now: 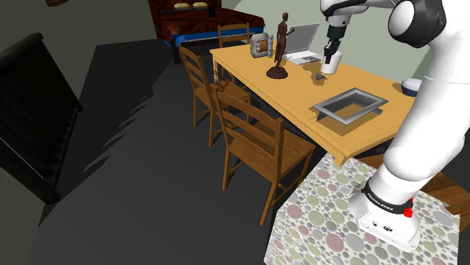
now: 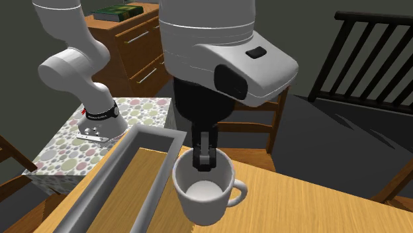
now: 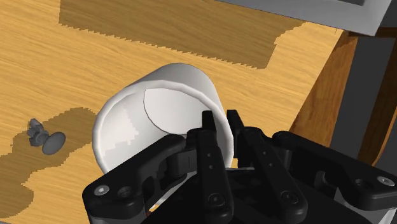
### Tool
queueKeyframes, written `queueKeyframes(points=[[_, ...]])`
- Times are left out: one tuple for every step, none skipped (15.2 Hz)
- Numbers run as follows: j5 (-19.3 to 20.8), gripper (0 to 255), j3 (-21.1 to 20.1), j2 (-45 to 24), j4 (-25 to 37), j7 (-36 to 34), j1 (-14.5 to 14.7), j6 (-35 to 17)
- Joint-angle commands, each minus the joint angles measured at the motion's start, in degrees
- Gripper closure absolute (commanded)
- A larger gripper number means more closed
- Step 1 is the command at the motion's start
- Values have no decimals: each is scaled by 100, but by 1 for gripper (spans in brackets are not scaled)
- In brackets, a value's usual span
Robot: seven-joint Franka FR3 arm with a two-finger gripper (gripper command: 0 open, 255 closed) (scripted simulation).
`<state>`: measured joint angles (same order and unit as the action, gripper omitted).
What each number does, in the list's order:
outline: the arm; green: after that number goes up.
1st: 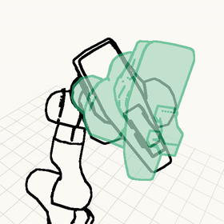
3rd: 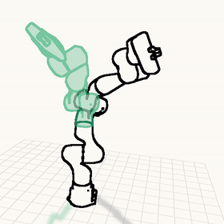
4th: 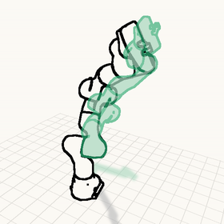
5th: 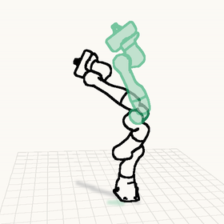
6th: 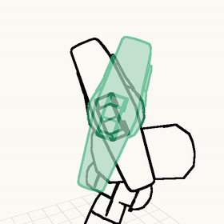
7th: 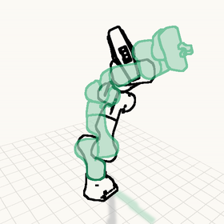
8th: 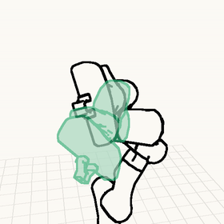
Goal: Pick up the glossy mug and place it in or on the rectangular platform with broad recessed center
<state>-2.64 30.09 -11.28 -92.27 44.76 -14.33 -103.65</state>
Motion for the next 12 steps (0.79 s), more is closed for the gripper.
queueKeyframes(points=[[266,255,34,527,-589,-89,108,-131],[407,255,37,794,-866,-150,148,-176],[548,255,34,1060,-1132,-215,178,-209],[688,255,23,1324,-1385,-281,196,-231],[825,255,3,1585,-1628,-347,201,-243],[958,255,-21,1845,-1862,-413,196,-245],[1086,255,-54,2102,-2086,-476,179,-236],[1208,255,-89,2356,-2301,-536,155,-219],[1323,255,-128,2608,-2508,-592,122,-192],[1432,255,-169,2858,-2708,-643,83,-156],[1532,255,-217,3105,-2900,-688,33,-113],[1626,255,-262,3350,-3084,-728,-19,-62]])
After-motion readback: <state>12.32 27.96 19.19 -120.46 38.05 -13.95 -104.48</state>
